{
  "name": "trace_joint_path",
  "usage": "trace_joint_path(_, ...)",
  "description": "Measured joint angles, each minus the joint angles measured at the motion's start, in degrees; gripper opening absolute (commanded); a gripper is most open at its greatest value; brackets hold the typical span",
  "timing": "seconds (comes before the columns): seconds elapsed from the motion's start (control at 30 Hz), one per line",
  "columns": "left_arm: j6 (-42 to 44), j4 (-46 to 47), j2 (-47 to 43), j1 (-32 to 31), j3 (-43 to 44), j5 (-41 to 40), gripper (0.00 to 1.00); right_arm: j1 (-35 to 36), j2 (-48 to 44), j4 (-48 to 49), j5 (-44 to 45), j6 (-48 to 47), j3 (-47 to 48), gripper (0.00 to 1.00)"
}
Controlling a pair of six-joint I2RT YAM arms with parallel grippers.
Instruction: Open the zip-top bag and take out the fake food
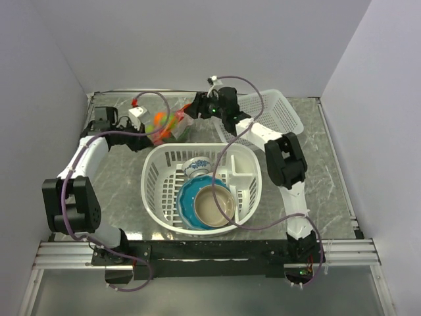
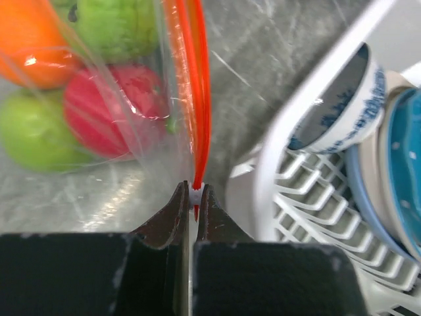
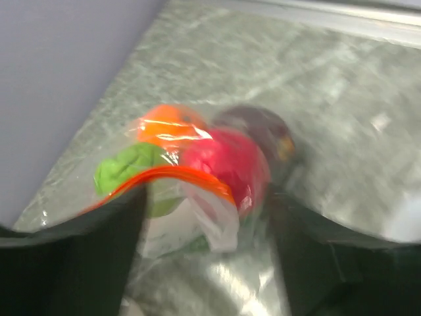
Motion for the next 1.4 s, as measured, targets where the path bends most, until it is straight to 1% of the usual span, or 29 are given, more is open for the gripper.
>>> trace_joint_path(0.07,-0.1,-2.1,0.0,-1.2,0.3,0.0,0.01,0.1,-3.0,-4.9,3.3,-1.3,-1.0,1.0)
trace_joint_path(0.17,-0.5,-3.7,0.4,-1.5,2.4,0.0,0.01,0.5,-8.0,-9.0,7.8,-3.4,-2.4,1.0)
trace_joint_path(0.33,-1.0,-3.9,1.5,-1.6,5.4,-0.1,0.01,1.7,-16.1,-11.9,10.3,-6.9,-5.1,1.0)
trace_joint_path(0.4,-1.5,-3.7,1.7,-1.6,5.8,-0.3,0.01,2.8,-18.4,-12.2,10.5,-9.4,-5.7,0.96)
trace_joint_path(0.43,-1.7,-3.6,1.9,-1.6,6.1,-0.3,0.01,3.8,-19.2,-12.8,10.7,-11.1,-5.7,0.84)
trace_joint_path(0.5,-2.1,-3.7,2.4,-1.6,7.0,-0.3,0.01,6.2,-19.8,-13.4,11.0,-14.2,-5.7,0.67)
trace_joint_path(0.53,-2.4,-3.6,2.6,-1.6,7.5,-0.3,0.01,7.7,-19.8,-13.9,11.0,-15.4,-5.7,0.42)
trace_joint_path(0.57,-2.6,-3.5,2.8,-1.6,8.0,-0.3,0.01,8.9,-19.8,-14.6,11.0,-16.3,-5.7,0.33)
trace_joint_path(0.6,-2.9,-3.4,2.9,-1.6,8.4,-0.3,0.01,10.3,-19.5,-15.4,11.0,-17.4,-5.7,0.27)
trace_joint_path(0.63,-3.0,-3.4,2.9,-1.6,8.6,-0.2,0.01,11.5,-19.2,-16.2,10.7,-17.9,-5.6,0.24)
trace_joint_path(0.73,-3.2,-3.3,2.9,-1.6,9.0,-0.2,0.01,14.0,-17.6,-18.4,9.9,-18.8,-4.9,0.27)
trace_joint_path(0.8,-3.2,-3.3,2.9,-1.6,9.0,-0.1,0.01,14.2,-16.4,-19.3,9.8,-19.0,-4.5,0.31)
trace_joint_path(0.87,-3.1,-3.3,2.9,-1.6,9.0,-0.1,0.01,13.7,-15.2,-19.9,9.8,-19.0,-4.1,0.32)
trace_joint_path(0.9,-3.1,-3.3,2.9,-1.6,9.0,-0.1,0.01,13.5,-14.4,-20.0,9.9,-19.0,-3.6,0.35)
trace_joint_path(1.0,-2.9,-3.4,2.9,-1.6,9.0,0.0,0.01,13.0,-11.4,-20.8,10.3,-19.0,-1.2,0.48)
trace_joint_path(1.03,-2.8,-3.5,2.9,-1.6,9.0,0.0,0.01,13.0,-10.7,-21.0,10.4,-18.8,-0.5,0.51)
trace_joint_path(1.07,-2.7,-3.5,2.9,-1.6,9.0,0.0,0.01,12.8,-9.8,-21.2,10.7,-18.9,0.2,0.57)
trace_joint_path(1.1,-2.4,-3.6,2.9,-1.6,9.0,0.0,0.01,12.7,-9.0,-21.3,10.9,-18.8,0.9,0.67)
trace_joint_path(1.17,-1.9,-3.9,2.8,-1.6,9.0,0.0,0.01,12.7,-7.9,-21.5,11.6,-18.7,1.6,0.74)
trace_joint_path(1.2,-1.7,-4.3,2.8,-1.6,9.0,0.0,0.01,12.7,-7.4,-21.6,11.8,-18.7,2.1,0.8)
trace_joint_path(1.27,-1.2,-5.0,2.6,-1.6,9.0,0.0,0.01,12.7,-5.9,-21.9,12.4,-18.8,4.0,0.87)
trace_joint_path(1.3,-1.1,-5.2,2.6,-1.6,9.0,0.1,0.01,12.7,-5.2,-21.9,12.9,-18.8,4.9,0.94)
trace_joint_path(1.37,-0.6,-5.8,2.4,-1.6,9.0,0.4,0.02,12.7,-4.2,-22.0,13.9,-18.9,6.1,0.98)
trace_joint_path(1.4,-0.3,-6.2,2.3,-1.6,9.0,0.6,0.07,12.7,-4.0,-22.2,14.3,-19.1,6.3,1.0)
